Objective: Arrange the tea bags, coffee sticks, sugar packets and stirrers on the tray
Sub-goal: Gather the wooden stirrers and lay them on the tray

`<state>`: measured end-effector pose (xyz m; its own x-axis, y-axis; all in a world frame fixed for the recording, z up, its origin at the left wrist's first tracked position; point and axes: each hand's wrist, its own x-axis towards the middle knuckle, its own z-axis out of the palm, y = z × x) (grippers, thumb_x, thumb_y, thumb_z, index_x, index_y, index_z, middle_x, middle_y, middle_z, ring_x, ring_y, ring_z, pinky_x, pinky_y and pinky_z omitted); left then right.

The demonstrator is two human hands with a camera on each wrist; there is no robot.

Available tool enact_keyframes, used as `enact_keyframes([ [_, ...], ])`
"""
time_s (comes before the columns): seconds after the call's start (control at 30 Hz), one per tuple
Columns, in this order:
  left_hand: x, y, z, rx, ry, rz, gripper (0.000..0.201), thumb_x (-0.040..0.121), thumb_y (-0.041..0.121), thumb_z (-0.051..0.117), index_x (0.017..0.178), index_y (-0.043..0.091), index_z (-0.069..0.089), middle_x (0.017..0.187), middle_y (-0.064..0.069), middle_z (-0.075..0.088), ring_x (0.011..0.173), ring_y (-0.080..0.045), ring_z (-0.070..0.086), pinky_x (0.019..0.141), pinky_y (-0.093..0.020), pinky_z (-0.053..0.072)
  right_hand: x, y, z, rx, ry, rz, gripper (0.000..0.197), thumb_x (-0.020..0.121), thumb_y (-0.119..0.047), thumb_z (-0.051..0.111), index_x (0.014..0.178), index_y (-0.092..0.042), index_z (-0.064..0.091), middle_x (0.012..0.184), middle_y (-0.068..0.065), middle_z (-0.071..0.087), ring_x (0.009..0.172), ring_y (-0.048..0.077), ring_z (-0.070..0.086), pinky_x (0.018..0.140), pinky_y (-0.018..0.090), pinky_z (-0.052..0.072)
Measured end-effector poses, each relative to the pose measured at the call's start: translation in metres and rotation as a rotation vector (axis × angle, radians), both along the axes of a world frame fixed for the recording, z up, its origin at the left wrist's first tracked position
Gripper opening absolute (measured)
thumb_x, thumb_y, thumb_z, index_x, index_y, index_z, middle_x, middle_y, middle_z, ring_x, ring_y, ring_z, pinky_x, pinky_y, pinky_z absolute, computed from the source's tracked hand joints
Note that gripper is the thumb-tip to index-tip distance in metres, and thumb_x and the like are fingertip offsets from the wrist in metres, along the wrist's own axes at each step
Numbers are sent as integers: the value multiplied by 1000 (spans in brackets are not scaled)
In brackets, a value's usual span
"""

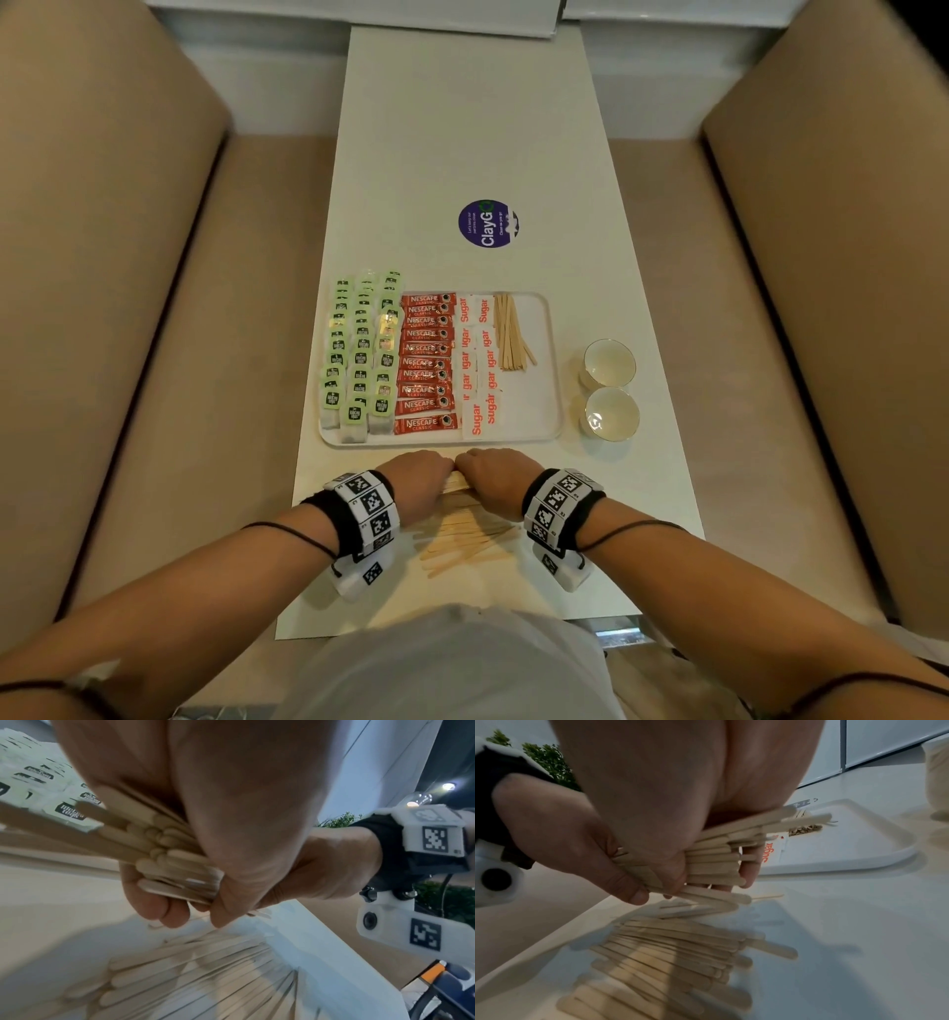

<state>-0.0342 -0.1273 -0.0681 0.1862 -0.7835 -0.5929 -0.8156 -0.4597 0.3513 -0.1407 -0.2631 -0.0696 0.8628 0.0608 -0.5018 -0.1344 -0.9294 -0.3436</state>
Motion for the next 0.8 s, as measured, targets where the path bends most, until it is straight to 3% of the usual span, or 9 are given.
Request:
enact_keyframes([
  [0.27, 11, -1, 12, -38, 127, -37, 29, 100, 28, 54, 124, 13, 62, 115, -10, 69, 101, -27, 65, 87, -37, 51, 2, -3, 9, -119, -119, 106, 40, 102, -45, 49, 127, -14, 55, 121, 11, 55, 107, 29, 55, 91, 42, 44],
  [0.43, 14, 2, 20, -60, 111, -56, 31, 99, 32, 55, 124, 14, 60, 117, -7, 67, 104, -25, 63, 86, -35, 50, 10, -2, 20, -37, 55, 45, 37, 102, -43, 54, 123, -13, 58, 107, 11, 70, 96, 31, 67, 78, 37, 50],
  [0.57, 11, 4, 22, -70, 99, 10, 27, 89, 35, 60, 112, 19, 63, 106, -3, 70, 90, -22, 64, 76, -36, 53, 15, -2, 31, -115, 63, 77, 38, 100, -49, 54, 114, -15, 64, 96, 8, 70, 85, 26, 65, 68, 32, 46],
  [0.67, 8, 3, 24, -33, 89, 58, 24, 84, 35, 60, 102, 19, 65, 95, -2, 70, 82, -22, 64, 72, -36, 55, 19, 3, 39, -150, 103, 57, 33, 98, -45, 56, 110, -16, 66, 86, 4, 66, 78, 24, 65, 66, 33, 51],
  [0.8, 5, 3, 24, -35, 128, 106, 24, 87, 43, 58, 94, 22, 67, 86, -2, 70, 75, -20, 63, 67, -34, 53, 18, 7, 44, -155, 81, 49, 26, 97, -38, 57, 111, -19, 66, 90, 4, 69, 76, 23, 64, 68, 33, 53],
])
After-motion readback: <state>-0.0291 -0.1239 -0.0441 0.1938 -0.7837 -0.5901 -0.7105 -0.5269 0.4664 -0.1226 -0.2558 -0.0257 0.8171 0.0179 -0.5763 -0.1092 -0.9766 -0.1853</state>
